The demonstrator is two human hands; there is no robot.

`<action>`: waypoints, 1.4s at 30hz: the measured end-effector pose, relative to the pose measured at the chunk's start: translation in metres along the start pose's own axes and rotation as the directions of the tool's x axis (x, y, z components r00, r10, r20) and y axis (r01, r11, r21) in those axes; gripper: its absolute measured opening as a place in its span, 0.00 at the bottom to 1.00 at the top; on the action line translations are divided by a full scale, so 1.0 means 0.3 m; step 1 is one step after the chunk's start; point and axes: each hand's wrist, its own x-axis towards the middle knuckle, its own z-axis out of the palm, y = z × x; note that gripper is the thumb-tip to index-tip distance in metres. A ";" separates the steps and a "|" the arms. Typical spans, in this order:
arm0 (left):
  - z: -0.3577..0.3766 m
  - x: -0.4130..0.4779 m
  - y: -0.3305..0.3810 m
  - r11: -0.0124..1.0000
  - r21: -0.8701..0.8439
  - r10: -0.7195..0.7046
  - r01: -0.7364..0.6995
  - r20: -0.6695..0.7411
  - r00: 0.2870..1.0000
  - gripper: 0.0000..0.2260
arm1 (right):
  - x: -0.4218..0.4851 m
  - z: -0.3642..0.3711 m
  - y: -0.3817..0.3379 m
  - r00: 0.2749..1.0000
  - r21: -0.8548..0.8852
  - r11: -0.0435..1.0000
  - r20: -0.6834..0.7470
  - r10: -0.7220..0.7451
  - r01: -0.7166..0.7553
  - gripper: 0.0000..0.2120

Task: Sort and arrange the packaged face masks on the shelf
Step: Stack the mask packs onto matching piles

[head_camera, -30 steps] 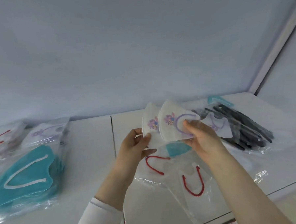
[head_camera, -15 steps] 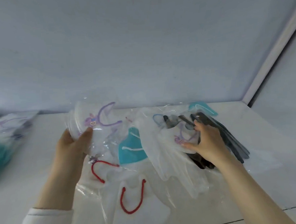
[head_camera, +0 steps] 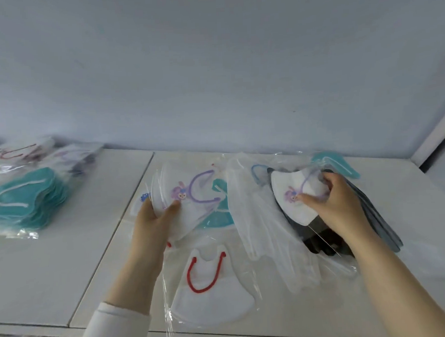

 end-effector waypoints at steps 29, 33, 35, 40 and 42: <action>-0.217 0.233 0.071 0.985 -0.164 0.044 -0.050 -0.042 0.998 0.12 | 0.172 0.280 -0.259 0.946 0.022 0.989 0.288 -0.148 0.148 0.23; -0.200 0.253 0.058 0.982 -0.186 0.014 -0.022 -0.046 0.999 0.11 | 0.300 0.361 -0.319 0.877 -0.261 0.928 0.464 -0.121 0.266 0.32; -0.196 0.254 0.053 0.982 -0.187 0.005 -0.012 -0.037 0.999 0.08 | 0.354 0.395 -0.337 0.830 -0.433 0.831 0.554 -0.062 0.350 0.38; -0.216 0.255 0.040 0.984 -0.172 0.034 -0.038 -0.025 0.999 0.06 | 0.426 0.386 -0.317 0.784 -0.326 0.919 0.620 0.032 0.220 0.31; -0.227 0.256 0.033 0.985 -0.167 0.048 -0.051 -0.026 0.999 0.07 | 0.446 0.339 -0.288 0.783 -0.242 0.958 0.622 0.034 0.151 0.29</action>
